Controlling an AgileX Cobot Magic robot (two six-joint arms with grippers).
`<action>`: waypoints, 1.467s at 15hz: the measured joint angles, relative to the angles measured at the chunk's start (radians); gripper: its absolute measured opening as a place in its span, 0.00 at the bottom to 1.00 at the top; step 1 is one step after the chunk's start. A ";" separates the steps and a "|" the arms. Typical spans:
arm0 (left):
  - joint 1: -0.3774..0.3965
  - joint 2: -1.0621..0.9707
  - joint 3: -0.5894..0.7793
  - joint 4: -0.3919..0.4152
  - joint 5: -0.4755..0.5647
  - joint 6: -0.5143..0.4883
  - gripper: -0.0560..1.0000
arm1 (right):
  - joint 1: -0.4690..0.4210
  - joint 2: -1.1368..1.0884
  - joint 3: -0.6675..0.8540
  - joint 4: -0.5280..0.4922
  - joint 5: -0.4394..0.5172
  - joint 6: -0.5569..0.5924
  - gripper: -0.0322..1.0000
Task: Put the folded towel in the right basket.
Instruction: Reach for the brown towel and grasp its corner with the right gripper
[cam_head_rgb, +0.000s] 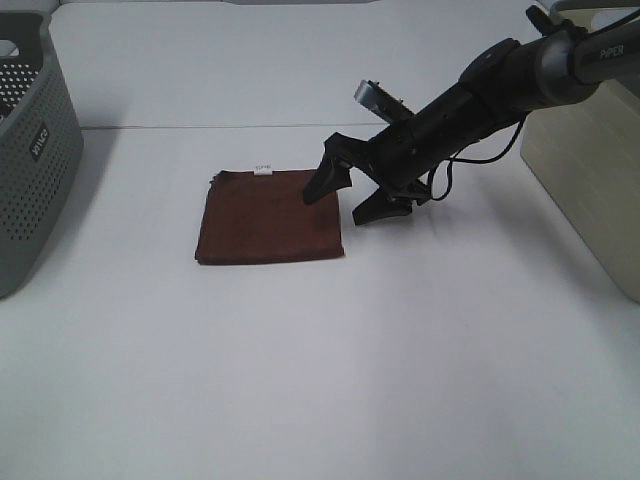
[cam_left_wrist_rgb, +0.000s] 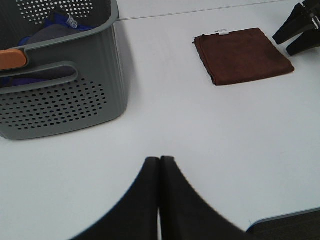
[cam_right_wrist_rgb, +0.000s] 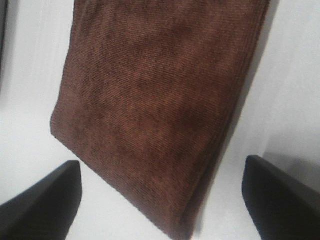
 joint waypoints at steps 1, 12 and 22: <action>0.000 0.000 0.000 0.000 0.000 0.000 0.05 | 0.000 0.010 0.000 0.001 0.002 0.006 0.84; 0.000 0.000 0.000 0.000 0.000 0.000 0.05 | 0.068 0.125 -0.136 0.128 0.040 0.059 0.77; 0.000 0.000 0.000 0.000 0.000 0.000 0.05 | 0.071 0.144 -0.136 0.094 0.018 0.121 0.05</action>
